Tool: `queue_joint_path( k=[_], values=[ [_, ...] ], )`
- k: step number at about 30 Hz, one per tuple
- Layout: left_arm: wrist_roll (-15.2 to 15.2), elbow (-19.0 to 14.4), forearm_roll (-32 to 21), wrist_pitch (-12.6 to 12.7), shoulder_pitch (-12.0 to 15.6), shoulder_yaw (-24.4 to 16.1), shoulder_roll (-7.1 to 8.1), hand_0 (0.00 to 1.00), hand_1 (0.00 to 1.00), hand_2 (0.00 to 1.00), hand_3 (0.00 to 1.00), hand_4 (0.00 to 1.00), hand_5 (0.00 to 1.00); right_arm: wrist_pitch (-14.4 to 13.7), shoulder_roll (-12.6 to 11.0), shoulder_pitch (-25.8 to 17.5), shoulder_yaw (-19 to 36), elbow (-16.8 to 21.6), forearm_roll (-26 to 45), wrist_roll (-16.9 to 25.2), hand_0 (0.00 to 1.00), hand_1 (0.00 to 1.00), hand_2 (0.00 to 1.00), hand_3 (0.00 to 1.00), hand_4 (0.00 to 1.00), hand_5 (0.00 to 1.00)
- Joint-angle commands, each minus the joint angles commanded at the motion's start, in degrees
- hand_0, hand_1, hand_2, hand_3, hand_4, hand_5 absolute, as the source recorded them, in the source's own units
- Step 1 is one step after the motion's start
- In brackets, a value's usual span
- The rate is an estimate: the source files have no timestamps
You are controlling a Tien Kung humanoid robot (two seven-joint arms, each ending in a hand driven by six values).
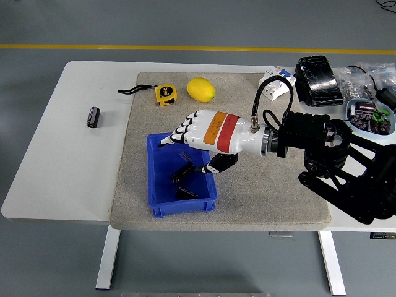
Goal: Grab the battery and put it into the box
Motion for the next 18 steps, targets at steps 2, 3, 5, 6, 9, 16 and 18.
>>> queue_joint_path(
  k=[2, 3, 5, 6, 9, 16, 18],
  values=[
    [-0.03, 0.01, -0.09, -0.05, -0.03, 0.06, 0.02, 0.629, 0.592, 0.633, 0.711, 0.711, 0.713, 0.03, -0.08, -0.09, 0.54, -0.13, 0.79, 0.00, 0.665, 0.678, 0.767, 0.873, 0.818, 0.151],
    [-0.01, 0.00, -0.05, -0.10, -0.07, 0.07, 0.02, 0.629, 0.592, 0.633, 0.711, 0.711, 0.713, -0.12, -0.04, -0.20, 1.05, -0.40, 1.94, 0.09, 0.665, 0.678, 0.767, 0.873, 0.818, 0.151],
    [0.00, -0.03, -0.31, -0.13, -0.13, 0.33, 0.04, 0.629, 0.592, 0.633, 0.711, 0.711, 0.713, -0.65, 0.10, -0.35, 1.78, -1.20, 3.79, 0.38, 0.665, 0.678, 0.767, 0.873, 0.818, 0.151],
    [0.00, -0.04, -0.45, -0.15, -0.14, 0.49, 0.05, 0.629, 0.592, 0.633, 0.711, 0.711, 0.713, -0.97, 0.13, -0.36, 1.98, -1.75, 4.18, 0.57, 0.665, 0.678, 0.767, 0.873, 0.818, 0.151],
    [-0.01, -0.06, -0.76, -0.14, -0.19, 0.75, 0.05, 0.629, 0.592, 0.632, 0.711, 0.711, 0.713, -1.75, -0.33, -0.14, 1.62, -3.32, 2.75, 1.13, 0.646, 0.657, 0.700, 0.597, 0.690, 0.138],
    [-0.07, -0.06, -0.95, -0.21, -0.13, 0.85, 0.16, 0.629, 0.590, 0.632, 0.709, 0.711, 0.711, -4.57, -2.08, 1.06, -3.00, -7.06, -5.57, 1.58, 0.638, 0.630, 0.658, 0.528, 0.619, 0.124],
    [-0.02, -0.06, -0.74, -0.21, -0.10, 0.62, 0.14, 0.629, 0.590, 0.632, 0.709, 0.711, 0.711, -4.70, -2.16, 1.17, -3.89, -7.49, -5.57, 1.34, 0.638, 0.630, 0.658, 0.528, 0.619, 0.124]
  ],
)
